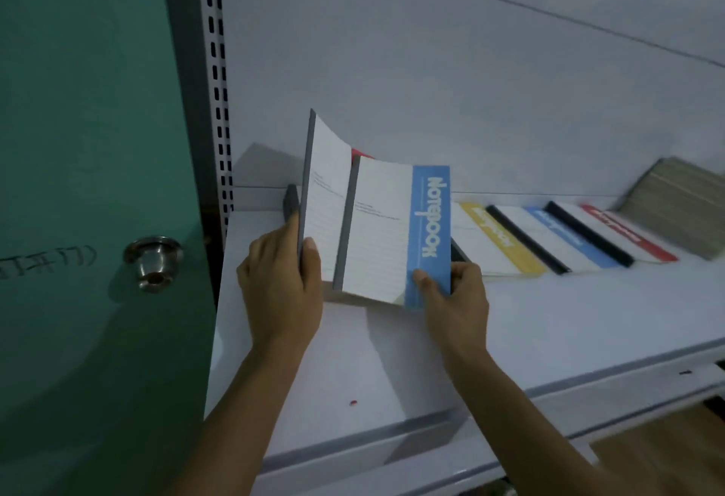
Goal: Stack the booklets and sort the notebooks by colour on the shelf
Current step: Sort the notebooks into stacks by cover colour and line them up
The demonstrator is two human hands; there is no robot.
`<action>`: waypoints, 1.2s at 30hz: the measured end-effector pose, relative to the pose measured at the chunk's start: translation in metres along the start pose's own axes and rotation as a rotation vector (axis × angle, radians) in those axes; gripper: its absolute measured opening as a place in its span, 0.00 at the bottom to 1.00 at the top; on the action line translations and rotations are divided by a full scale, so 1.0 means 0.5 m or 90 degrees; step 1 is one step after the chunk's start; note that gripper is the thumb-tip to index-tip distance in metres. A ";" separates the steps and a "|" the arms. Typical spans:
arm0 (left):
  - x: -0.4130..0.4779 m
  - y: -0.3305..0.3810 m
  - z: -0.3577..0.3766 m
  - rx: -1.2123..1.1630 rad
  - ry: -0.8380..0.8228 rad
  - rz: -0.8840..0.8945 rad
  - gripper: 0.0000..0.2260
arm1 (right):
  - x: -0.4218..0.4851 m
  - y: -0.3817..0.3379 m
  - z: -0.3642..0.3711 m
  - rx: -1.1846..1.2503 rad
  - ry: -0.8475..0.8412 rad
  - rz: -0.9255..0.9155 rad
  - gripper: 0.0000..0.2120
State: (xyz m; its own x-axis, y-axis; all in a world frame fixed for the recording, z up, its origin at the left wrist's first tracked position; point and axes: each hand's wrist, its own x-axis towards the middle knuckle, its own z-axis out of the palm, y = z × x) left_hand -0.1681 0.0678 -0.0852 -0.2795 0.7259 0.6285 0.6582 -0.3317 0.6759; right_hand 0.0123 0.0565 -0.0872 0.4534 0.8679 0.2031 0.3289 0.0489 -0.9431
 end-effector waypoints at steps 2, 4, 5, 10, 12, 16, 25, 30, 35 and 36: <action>-0.010 0.019 -0.006 -0.019 0.029 0.024 0.18 | -0.030 -0.002 -0.026 0.035 0.009 0.048 0.11; -0.020 0.039 -0.020 -0.047 0.021 0.042 0.19 | -0.051 -0.013 -0.056 0.073 0.014 0.070 0.11; -0.024 0.048 -0.027 -0.075 0.008 0.040 0.20 | -0.058 -0.021 -0.071 0.082 0.023 0.073 0.11; -0.048 0.118 -0.050 -0.291 -0.032 -0.088 0.20 | -0.074 -0.054 -0.153 0.142 0.090 0.103 0.09; -0.071 0.158 -0.046 -0.361 -0.052 -0.143 0.17 | -0.088 -0.057 -0.189 0.175 0.110 0.108 0.07; -0.155 0.263 -0.010 -0.466 -0.048 -0.246 0.13 | -0.118 -0.045 -0.260 0.243 0.156 0.109 0.04; -0.310 0.502 0.152 -0.501 -0.052 -0.308 0.12 | -0.102 0.051 -0.552 0.328 0.096 0.155 0.12; -0.386 0.602 0.242 -0.501 -0.021 -0.329 0.12 | -0.071 0.103 -0.703 0.313 0.074 0.161 0.20; -0.384 0.634 0.267 -0.478 0.090 -0.340 0.12 | -0.024 0.147 -0.771 0.266 0.118 0.177 0.21; -0.374 0.631 0.270 -0.472 0.115 -0.339 0.12 | -0.010 0.154 -0.774 0.266 0.123 0.178 0.21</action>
State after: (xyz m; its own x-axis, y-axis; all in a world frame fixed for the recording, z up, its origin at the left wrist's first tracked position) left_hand 0.1863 -0.0914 -0.0417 -0.5625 0.8084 0.1732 -0.1851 -0.3273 0.9266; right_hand 0.3563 -0.1354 -0.0590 0.6336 0.7710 -0.0635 -0.1656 0.0550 -0.9847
